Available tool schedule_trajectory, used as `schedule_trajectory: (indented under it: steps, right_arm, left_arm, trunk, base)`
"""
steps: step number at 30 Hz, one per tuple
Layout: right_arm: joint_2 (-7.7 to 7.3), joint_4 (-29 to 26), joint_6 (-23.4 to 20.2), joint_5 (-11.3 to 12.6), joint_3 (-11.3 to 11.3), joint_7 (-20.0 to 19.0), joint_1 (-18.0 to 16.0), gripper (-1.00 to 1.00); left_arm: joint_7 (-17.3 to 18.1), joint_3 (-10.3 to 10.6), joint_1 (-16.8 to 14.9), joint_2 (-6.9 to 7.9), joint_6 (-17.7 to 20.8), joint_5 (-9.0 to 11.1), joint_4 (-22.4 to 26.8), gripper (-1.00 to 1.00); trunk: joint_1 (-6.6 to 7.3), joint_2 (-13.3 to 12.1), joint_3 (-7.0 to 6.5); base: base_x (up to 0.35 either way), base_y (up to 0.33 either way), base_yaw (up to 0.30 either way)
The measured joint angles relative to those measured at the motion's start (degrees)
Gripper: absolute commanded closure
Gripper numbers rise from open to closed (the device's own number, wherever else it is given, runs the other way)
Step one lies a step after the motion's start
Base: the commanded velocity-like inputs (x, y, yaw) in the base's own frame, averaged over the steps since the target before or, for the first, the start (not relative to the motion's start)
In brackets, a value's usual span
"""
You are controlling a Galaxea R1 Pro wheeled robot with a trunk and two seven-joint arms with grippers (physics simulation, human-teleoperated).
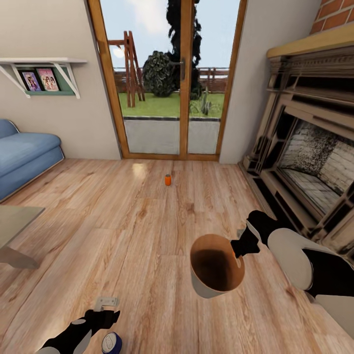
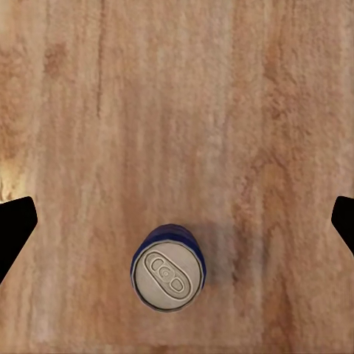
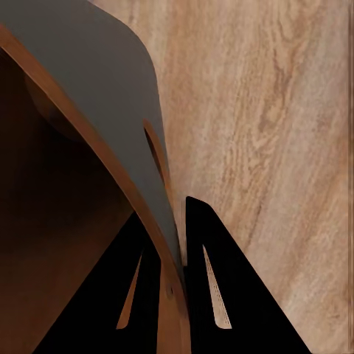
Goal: Put the three can of soda from the living room inside the tash can in the kitchen.
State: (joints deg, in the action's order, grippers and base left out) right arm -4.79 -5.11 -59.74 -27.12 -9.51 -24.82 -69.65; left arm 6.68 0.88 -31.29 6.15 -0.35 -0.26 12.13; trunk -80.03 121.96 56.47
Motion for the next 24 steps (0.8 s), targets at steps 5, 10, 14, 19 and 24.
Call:
schedule_trajectory:
  steps: [5, 10, 14, 19, 24]
  right_arm:
    - [0.01, 0.1, 0.0, -0.2, 0.2, 0.0, -0.5, 1.00]
    - [-0.12, 0.1, 0.0, 0.3, -0.2, 0.0, -0.6, 1.00]
    - [-0.15, 0.1, 0.1, -0.4, 0.4, 0.0, -0.6, 1.00]
    - [-0.11, 0.5, 0.0, 0.0, 0.1, 0.0, -1.1, 1.00]
    - [-0.12, 1.0, 0.0, 0.2, 0.0, 0.0, -1.8, 1.00]
  left_arm:
    - [-0.1, 0.2, 0.0, -0.21, 0.0, 0.0, 0.0, -1.00]
    - [-0.2, 0.2, 0.0, -0.25, 0.0, 0.0, 0.0, -1.00]
    - [-0.2, 0.2, 0.0, -0.26, 0.0, 0.0, 0.0, -1.00]
    - [-0.3, 0.2, 0.0, -0.26, 0.0, 0.0, 0.0, -1.00]
    - [-0.3, 0.2, 0.0, -0.29, 0.0, 0.0, 0.0, -1.00]
  trunk:
    - [-1.10, 2.0, 1.03]
    - [-2.20, 4.0, 2.32]
    - [-3.08, 5.6, 3.38]
    - [-3.30, 6.0, 4.00]
    - [-3.30, 6.0, 4.37]
  base:
    - [0.000, 0.000, 0.000]
    - [0.000, 0.000, 0.000]
    - [0.000, 0.000, 0.000]
    - [0.000, 0.000, 0.000]
    - [0.000, 0.000, 0.000]
